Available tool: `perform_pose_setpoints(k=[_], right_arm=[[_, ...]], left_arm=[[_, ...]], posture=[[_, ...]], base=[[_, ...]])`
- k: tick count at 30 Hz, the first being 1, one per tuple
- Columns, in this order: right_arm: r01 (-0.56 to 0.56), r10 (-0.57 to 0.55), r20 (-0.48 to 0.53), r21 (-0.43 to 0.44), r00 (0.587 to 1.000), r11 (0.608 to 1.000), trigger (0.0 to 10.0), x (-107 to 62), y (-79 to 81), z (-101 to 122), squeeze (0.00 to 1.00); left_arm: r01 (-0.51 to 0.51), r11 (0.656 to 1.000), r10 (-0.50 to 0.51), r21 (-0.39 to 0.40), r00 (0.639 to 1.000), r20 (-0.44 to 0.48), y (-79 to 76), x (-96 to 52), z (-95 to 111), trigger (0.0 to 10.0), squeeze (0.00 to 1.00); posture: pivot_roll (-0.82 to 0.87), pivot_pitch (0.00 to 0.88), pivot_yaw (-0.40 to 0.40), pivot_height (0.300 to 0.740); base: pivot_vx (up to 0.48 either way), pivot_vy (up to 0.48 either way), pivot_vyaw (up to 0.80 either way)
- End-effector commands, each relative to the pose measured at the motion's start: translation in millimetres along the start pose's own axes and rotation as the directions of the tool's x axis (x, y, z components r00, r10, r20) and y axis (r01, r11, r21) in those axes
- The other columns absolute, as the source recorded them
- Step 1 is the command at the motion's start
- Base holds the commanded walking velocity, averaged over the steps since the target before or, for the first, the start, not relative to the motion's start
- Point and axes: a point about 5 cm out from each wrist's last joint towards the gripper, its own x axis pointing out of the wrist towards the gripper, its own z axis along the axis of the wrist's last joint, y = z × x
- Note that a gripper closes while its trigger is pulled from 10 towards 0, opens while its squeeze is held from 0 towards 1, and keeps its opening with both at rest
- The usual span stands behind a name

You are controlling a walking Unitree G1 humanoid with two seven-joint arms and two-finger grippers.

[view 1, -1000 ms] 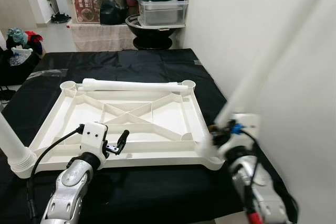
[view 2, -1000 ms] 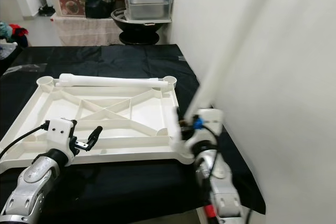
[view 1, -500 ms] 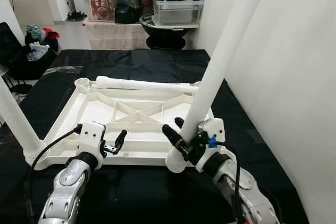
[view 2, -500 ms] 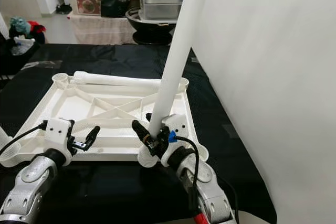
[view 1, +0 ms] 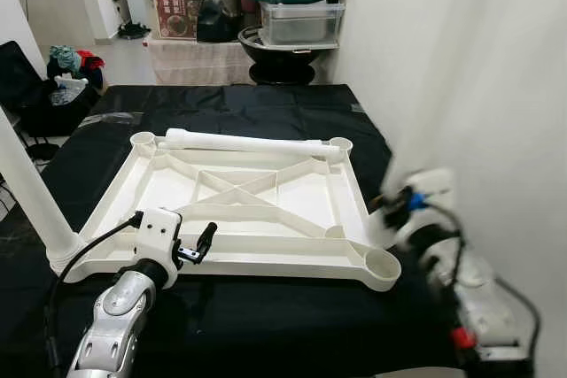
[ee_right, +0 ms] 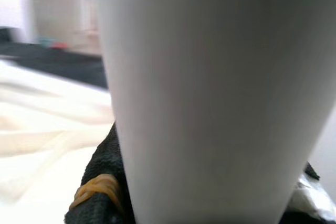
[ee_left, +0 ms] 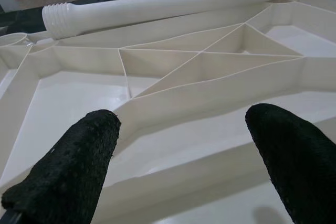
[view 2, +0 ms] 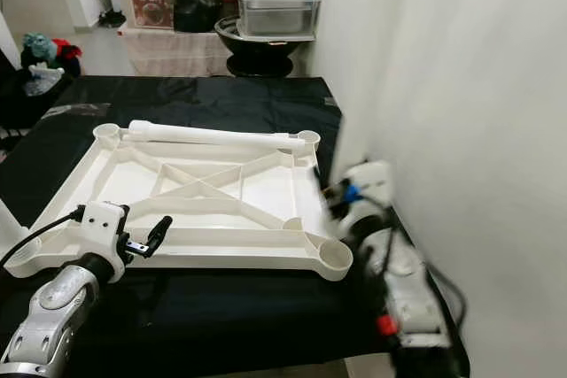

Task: Building children table

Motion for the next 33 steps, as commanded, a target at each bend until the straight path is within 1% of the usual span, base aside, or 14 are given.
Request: perform_pose_setpoints(k=[1,2,4,6,7,9,10,12,13,14,21,24,28,33], right_arm=[[0.034,-0.034,0.015,-0.031,0.999,0.999,10.0,-0.5,-3.8,-0.6,0.0],[0.074,-0.072,0.029,-0.062,0.997,0.995,10.0,-3.6,-4.3,-2.6,0.0],[0.074,-0.072,0.029,-0.062,0.997,0.995,10.0,-3.6,-4.3,-2.6,0.0],[0.071,-0.068,0.033,-0.081,0.997,0.994,10.0,-5.6,2.8,-6.6,0.0],[0.071,-0.068,0.033,-0.081,0.997,0.994,10.0,-5.6,2.8,-6.6,0.0],[0.052,-0.047,0.044,-0.125,0.998,0.991,10.0,-7.4,13.4,-11.6,0.0],[0.04,-0.036,0.035,-0.133,0.999,0.99,10.0,-8.5,19.7,-16.6,0.0],[0.026,-0.025,0.016,-0.129,1.0,0.991,10.0,-10.1,27.2,-23.7,0.0],[0.026,-0.025,0.016,-0.129,1.0,0.991,10.0,-10.1,27.2,-23.7,0.0],[0.019,-0.018,0.007,-0.128,1.0,0.992,10.0,-10.9,31.3,-29.1,0.0],[0.012,-0.013,-0.011,-0.134,1.0,0.991,10.0,-13.9,33.9,-37.7,0.0],[0.021,-0.024,-0.024,-0.145,0.999,0.989,10.0,-16.5,31.6,-44.1,0.0],[0.023,-0.027,-0.024,-0.15,0.999,0.988,10.0,-16.9,31.2,-45.3,0.0],[0.041,-0.047,-0.038,-0.153,0.998,0.987,10.0,-17.2,27.5,-54.2,0.0]], left_arm=[[0.009,1.0,-0.009,0.011,1.0,0.004,-0.3,2.2,0.5,10.0,0.0],[0.008,1.0,-0.008,0.011,1.0,0.007,0.0,3.1,1.1,10.0,0.0],[0.008,1.0,-0.008,0.011,1.0,0.007,0.0,3.1,1.1,10.0,0.0],[0.008,1.0,-0.008,0.011,1.0,0.008,0.1,3.4,1.1,10.0,0.0],[0.008,1.0,-0.008,0.011,1.0,0.008,0.1,3.4,1.1,10.0,0.0],[0.008,1.0,-0.008,0.013,1.0,0.007,0.9,3.5,0.9,10.0,0.0],[0.007,1.0,-0.007,0.015,1.0,0.007,1.7,3.7,0.7,10.0,0.0],[0.006,1.0,-0.006,0.017,1.0,0.007,2.7,4.0,0.7,10.0,0.0],[0.006,1.0,-0.006,0.017,1.0,0.007,2.7,4.0,0.7,10.0,0.0],[0.006,1.0,-0.006,0.019,1.0,0.008,3.4,4.5,0.7,10.0,0.0],[0.008,1.0,-0.008,0.022,1.0,0.011,4.0,5.2,0.9,10.0,0.0],[0.011,1.0,-0.011,0.022,1.0,0.013,2.6,5.6,0.5,10.0,0.0],[0.011,1.0,-0.011,0.022,1.0,0.013,2.3,5.6,0.2,10.0,0.0],[0.012,1.0,-0.012,0.023,1.0,0.011,1.1,4.5,-1.2,10.0,0.0]], posture=[[0.07,0.0,-0.037,0.74],[0.07,0.0,-0.038,0.74],[0.07,0.0,-0.038,0.74],[0.08,0.0,-0.039,0.74],[0.08,0.0,-0.039,0.74],[0.08,0.0,-0.04,0.74],[0.08,0.0,-0.04,0.74],[0.09,0.0,-0.039,0.74],[0.09,0.0,-0.039,0.74],[0.09,0.0,-0.038,0.74],[0.09,0.0,-0.037,0.74],[0.09,0.0,-0.037,0.74],[0.09,0.0,-0.037,0.74],[0.09,0.0,-0.044,0.74]], base=[[0.0,0.0,0.0],[0.0,0.0,0.0],[0.0,0.0,0.0],[0.0,0.0,0.0],[0.0,0.0,0.0],[0.0,0.0,0.0],[0.0,0.0,0.0],[0.0,0.0,0.0],[0.0,0.0,0.0],[0.0,0.0,0.0],[0.0,0.0,0.0],[0.0,0.0,0.0],[0.0,0.0,0.0],[0.0,0.0,0.0]])
